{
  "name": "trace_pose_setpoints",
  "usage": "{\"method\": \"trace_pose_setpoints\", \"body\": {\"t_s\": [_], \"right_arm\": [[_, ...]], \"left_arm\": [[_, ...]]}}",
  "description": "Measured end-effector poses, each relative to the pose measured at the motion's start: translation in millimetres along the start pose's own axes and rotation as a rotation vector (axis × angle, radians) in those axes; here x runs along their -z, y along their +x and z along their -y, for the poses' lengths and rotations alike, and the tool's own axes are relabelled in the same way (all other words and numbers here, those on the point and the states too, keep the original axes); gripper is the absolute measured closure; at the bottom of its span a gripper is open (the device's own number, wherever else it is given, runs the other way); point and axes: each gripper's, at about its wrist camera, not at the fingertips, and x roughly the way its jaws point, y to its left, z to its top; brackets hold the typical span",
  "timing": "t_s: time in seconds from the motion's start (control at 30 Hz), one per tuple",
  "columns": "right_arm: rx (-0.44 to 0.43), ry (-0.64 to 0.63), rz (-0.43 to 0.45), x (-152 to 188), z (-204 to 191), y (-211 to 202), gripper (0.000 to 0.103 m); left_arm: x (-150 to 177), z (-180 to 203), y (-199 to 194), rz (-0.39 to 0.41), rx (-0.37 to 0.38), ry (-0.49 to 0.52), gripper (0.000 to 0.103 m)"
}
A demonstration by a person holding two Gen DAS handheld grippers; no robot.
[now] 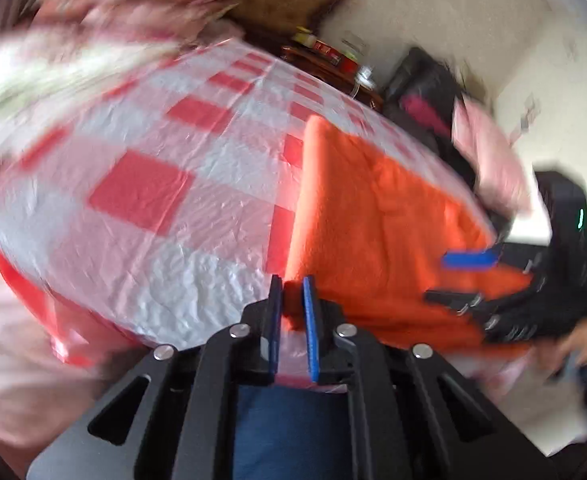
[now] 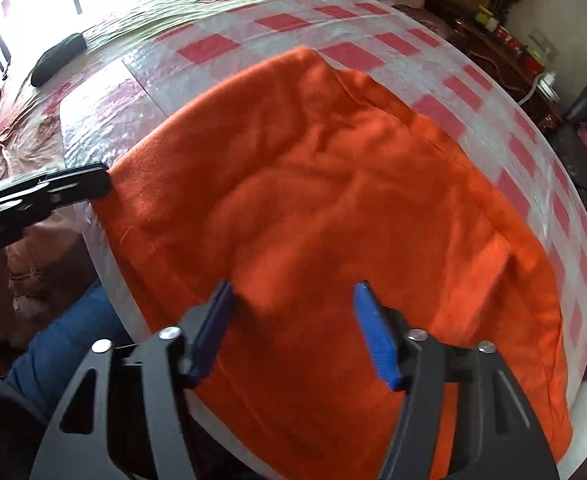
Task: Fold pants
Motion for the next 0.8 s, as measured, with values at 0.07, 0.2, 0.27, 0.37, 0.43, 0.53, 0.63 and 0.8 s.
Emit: {"method": "trace_pose_setpoints", "body": {"t_s": [0.07, 0.2, 0.27, 0.37, 0.43, 0.53, 0.63, 0.8], "right_arm": [[0.008, 0.033, -0.004, 5, 9, -3, 0.039], [0.017, 0.128, 0.068, 10, 28, -16, 0.033], [0.072, 0.209, 0.091, 11, 39, -17, 0.027], [0.134, 0.269, 0.108, 17, 52, -14, 0.024], [0.179, 0.267, 0.084, 22, 55, -4, 0.023], [0.163, 0.328, 0.113, 35, 64, 1, 0.017], [0.076, 0.435, 0.122, 46, 78, 6, 0.016], [0.082, 0.432, 0.135, 47, 74, 4, 0.016]], "left_arm": [[1, 4, -7, -0.004, -0.026, 0.053, 0.085], [-16, 21, -10, 0.090, 0.009, 0.141, 0.075], [-30, 38, 6, 0.113, -0.001, 0.204, 0.075], [-49, 55, 32, 0.092, 0.014, 0.263, 0.075], [-55, 59, 63, -0.045, -0.020, 0.305, 0.075], [-66, 60, 77, -0.103, -0.126, 0.384, 0.080], [-94, 60, 70, -0.048, -0.161, 0.369, 0.079], [-136, 78, 105, -0.123, -0.001, 0.382, 0.062]]}}
